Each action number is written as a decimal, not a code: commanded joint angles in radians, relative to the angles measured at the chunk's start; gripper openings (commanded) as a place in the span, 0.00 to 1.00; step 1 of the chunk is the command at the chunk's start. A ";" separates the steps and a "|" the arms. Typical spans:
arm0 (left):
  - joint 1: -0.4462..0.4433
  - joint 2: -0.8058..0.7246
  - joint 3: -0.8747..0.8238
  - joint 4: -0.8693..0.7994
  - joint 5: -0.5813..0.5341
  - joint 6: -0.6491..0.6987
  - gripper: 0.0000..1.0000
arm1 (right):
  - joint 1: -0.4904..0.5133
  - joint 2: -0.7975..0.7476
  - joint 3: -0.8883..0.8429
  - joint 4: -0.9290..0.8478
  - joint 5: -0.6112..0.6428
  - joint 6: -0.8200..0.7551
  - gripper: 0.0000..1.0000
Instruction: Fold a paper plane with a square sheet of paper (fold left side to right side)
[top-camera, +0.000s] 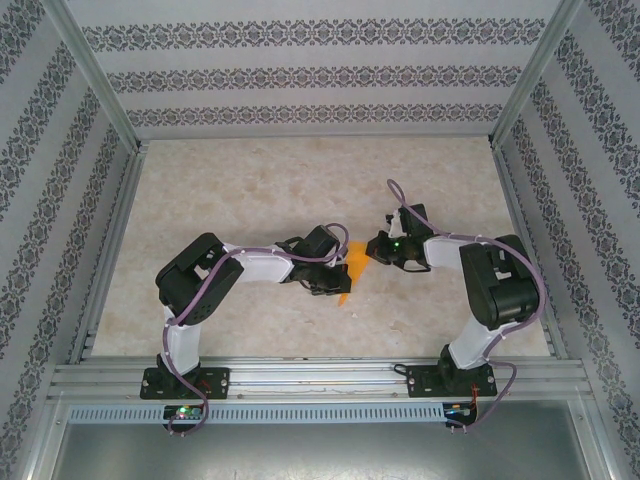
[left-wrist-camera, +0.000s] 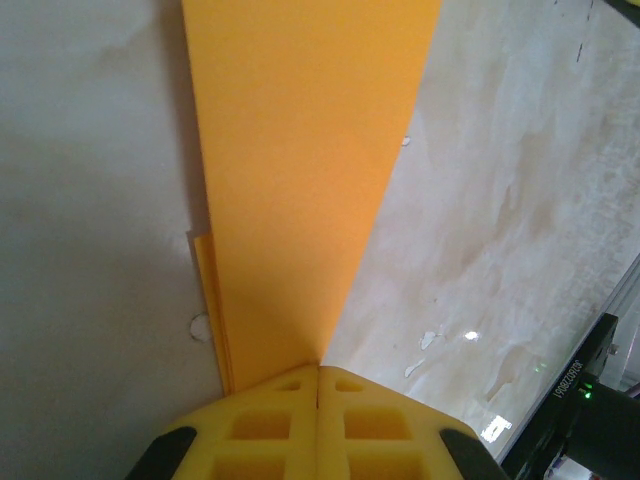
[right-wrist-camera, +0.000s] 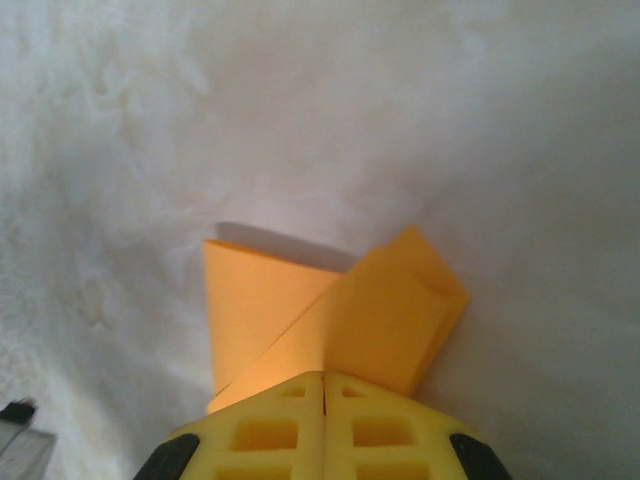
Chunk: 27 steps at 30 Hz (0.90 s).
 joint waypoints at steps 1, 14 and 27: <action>-0.014 0.066 -0.055 -0.177 -0.065 0.014 0.00 | -0.023 0.030 0.037 -0.003 0.018 -0.031 0.00; -0.013 0.064 -0.054 -0.186 -0.062 0.015 0.00 | -0.092 0.106 0.093 -0.022 -0.004 -0.031 0.00; -0.015 0.066 -0.053 -0.183 -0.062 0.016 0.00 | -0.156 0.123 0.160 -0.034 -0.069 0.007 0.00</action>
